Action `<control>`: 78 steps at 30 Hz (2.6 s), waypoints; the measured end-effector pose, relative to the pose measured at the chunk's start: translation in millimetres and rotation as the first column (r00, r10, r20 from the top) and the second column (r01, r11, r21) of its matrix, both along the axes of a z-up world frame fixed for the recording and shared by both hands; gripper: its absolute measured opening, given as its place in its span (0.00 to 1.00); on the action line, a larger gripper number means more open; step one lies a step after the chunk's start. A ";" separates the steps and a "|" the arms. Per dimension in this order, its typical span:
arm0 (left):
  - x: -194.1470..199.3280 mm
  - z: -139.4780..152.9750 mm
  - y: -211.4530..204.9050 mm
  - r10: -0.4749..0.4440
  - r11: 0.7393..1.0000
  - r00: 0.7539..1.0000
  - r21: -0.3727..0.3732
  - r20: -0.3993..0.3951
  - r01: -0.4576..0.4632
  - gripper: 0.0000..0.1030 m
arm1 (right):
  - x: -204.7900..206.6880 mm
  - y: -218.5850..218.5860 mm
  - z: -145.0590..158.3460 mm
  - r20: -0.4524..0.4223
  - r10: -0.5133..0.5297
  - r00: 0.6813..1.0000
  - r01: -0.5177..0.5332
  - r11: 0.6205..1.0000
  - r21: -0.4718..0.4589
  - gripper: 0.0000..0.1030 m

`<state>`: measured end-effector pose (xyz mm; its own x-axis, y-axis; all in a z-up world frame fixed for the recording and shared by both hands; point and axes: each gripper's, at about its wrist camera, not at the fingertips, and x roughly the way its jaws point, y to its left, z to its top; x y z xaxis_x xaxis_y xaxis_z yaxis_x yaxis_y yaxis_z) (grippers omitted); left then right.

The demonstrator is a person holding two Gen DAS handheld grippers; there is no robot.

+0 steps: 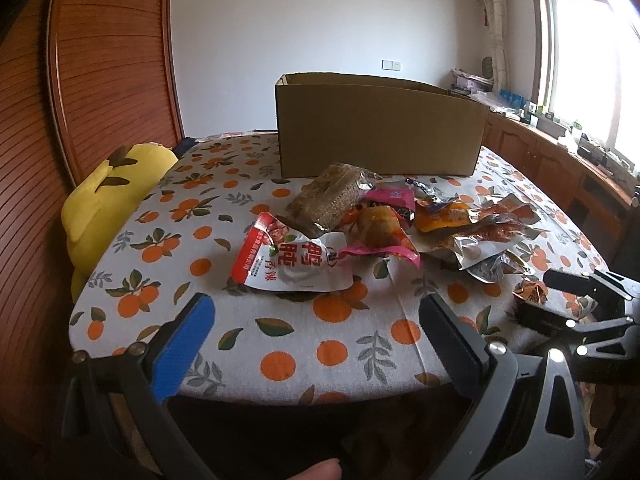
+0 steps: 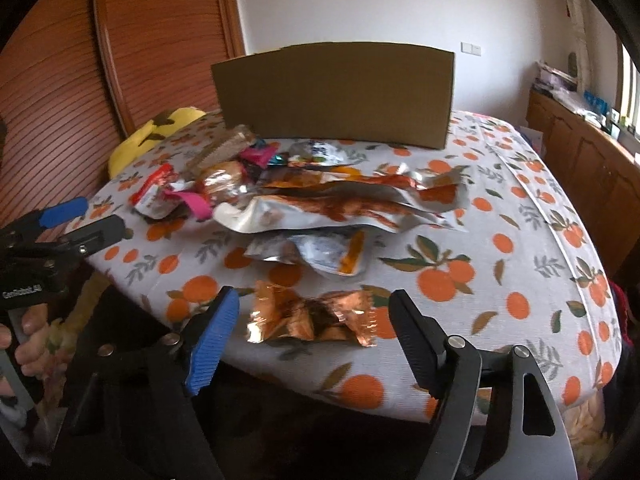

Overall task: Organize snacks
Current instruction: 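Grasp the copper foil candy with the right tool while the left tool grasps the pink-labelled sausage pack, then carry both snacks over the cardboard box and open both tools to drop them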

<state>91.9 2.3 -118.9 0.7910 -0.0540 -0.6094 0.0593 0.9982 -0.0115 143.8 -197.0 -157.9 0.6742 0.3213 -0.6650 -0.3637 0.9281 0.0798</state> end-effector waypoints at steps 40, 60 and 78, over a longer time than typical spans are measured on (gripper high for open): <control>91.1 18.7 -15.3 -0.251 0.962 0.961 -0.146 -0.119 0.233 0.78 | 9.0 -20.3 -11.8 0.049 -0.016 0.999 0.019 0.998 -0.065 0.44; 135.8 -17.1 -41.8 -0.250 0.968 0.923 -0.071 -0.292 0.239 0.47 | 10.5 -28.7 -11.4 0.046 0.023 0.999 -0.021 0.999 -0.045 0.42; 105.3 10.9 -39.1 -0.304 0.951 0.929 -0.128 -0.213 0.282 0.40 | 3.4 -32.9 5.4 0.069 0.006 0.998 -0.002 0.999 -0.052 0.42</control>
<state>197.2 -36.8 -108.0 0.5726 -0.3273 -0.7517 0.3333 0.9306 -0.1512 147.2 -229.9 -152.5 0.7180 0.2906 -0.6324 -0.3704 0.9288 0.0063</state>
